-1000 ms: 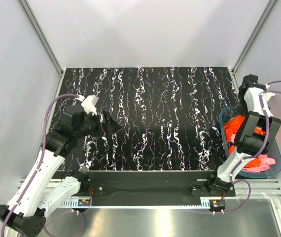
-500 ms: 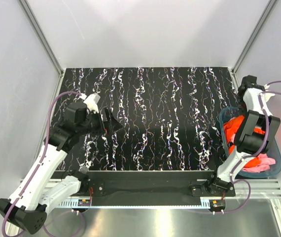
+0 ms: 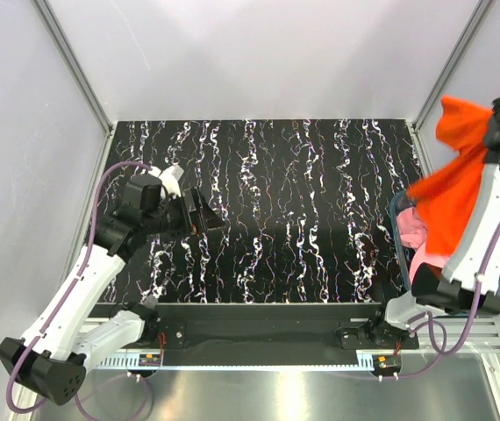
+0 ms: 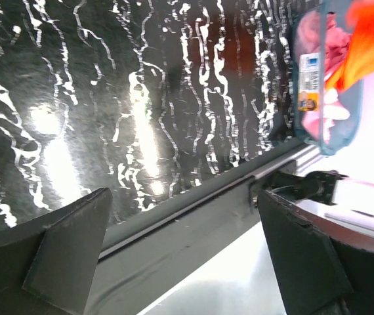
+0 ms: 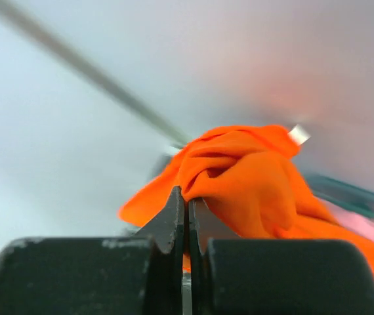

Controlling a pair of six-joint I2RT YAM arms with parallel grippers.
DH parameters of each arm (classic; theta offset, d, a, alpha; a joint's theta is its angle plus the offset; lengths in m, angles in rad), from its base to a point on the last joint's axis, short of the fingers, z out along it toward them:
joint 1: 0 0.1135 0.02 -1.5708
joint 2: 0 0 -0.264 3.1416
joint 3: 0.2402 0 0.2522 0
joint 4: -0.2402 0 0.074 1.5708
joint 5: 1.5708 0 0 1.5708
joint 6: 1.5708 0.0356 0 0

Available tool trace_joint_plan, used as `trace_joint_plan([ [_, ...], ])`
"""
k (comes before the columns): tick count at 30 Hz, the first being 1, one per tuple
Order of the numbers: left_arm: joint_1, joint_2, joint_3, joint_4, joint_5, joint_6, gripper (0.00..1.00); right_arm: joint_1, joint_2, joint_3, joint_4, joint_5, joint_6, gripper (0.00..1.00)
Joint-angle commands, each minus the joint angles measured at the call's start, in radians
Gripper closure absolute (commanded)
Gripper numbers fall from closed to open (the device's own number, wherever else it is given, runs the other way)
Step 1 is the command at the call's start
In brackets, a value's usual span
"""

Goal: Fold and stack the t-shirts
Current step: Grab the tshirt from the pile, then move the tshirt to the center of the board

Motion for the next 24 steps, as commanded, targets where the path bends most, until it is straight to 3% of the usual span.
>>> trace_joint_plan([
  [1, 0.002, -0.02, 0.064, 0.027, 0.055, -0.067, 0.01, 0.026, 0.015, 0.243, 0.013, -0.261, 0.0, 1.0],
  [6, 0.003, -0.094, 0.074, 0.028, 0.02, -0.123, 0.01, 0.032, 0.08, 0.509, 0.074, -0.736, 0.119, 1.0],
  [9, 0.005, -0.13, 0.085, 0.028, -0.008, -0.145, 0.01, 0.103, 0.043, 0.427, 0.165, -0.971, 0.309, 1.0],
  [12, 0.006, -0.187, 0.105, 0.028, -0.038, -0.167, 0.01, 0.274, -0.078, 0.182, 0.297, -1.028, 0.373, 1.0],
  [18, 0.008, -0.276, 0.105, 0.027, -0.087, -0.199, 0.01, 0.42, -0.329, -0.502, 0.433, -1.163, 0.486, 1.0],
  [22, 0.011, -0.316, 0.032, 0.019, -0.143, -0.257, 0.01, 0.567, -0.478, -1.029, 0.487, -1.16, 0.538, 0.93],
  [24, 0.011, -0.31, -0.033, 0.019, -0.132, -0.298, 0.01, 0.618, -0.512, -1.172, 0.493, -1.128, 0.509, 0.92],
])
